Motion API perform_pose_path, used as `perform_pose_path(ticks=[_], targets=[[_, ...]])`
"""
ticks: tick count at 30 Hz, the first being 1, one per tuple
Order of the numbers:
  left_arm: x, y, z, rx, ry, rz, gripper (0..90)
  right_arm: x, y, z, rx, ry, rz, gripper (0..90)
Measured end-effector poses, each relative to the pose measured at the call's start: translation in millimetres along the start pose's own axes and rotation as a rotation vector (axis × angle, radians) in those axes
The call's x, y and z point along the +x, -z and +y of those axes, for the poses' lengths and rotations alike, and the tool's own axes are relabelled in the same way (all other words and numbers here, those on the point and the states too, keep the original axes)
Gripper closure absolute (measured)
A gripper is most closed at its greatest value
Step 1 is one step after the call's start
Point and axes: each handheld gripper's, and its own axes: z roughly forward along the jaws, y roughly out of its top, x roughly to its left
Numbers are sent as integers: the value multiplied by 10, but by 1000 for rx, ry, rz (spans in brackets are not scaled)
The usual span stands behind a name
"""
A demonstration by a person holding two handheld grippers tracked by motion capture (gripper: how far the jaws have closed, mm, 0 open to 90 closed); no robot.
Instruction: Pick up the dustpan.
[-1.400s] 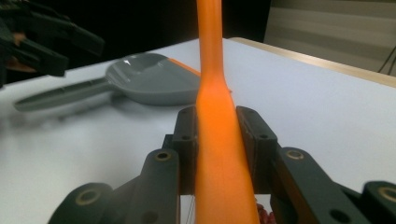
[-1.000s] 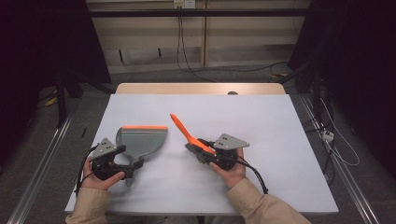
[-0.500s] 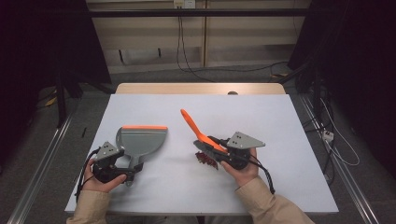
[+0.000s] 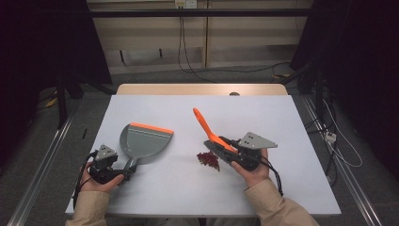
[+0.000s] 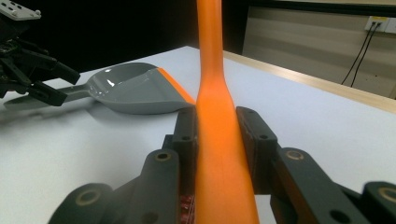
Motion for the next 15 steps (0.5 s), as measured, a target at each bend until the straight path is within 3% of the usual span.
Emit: perform_pose_path(ticks=[9, 15], targets=[[6, -124, 100, 19, -23, -45, 351, -58, 36, -25, 12, -10, -24, 710], [21, -180, 136, 34, -2, -79, 454, -71, 33, -34, 16, -11, -27, 710]])
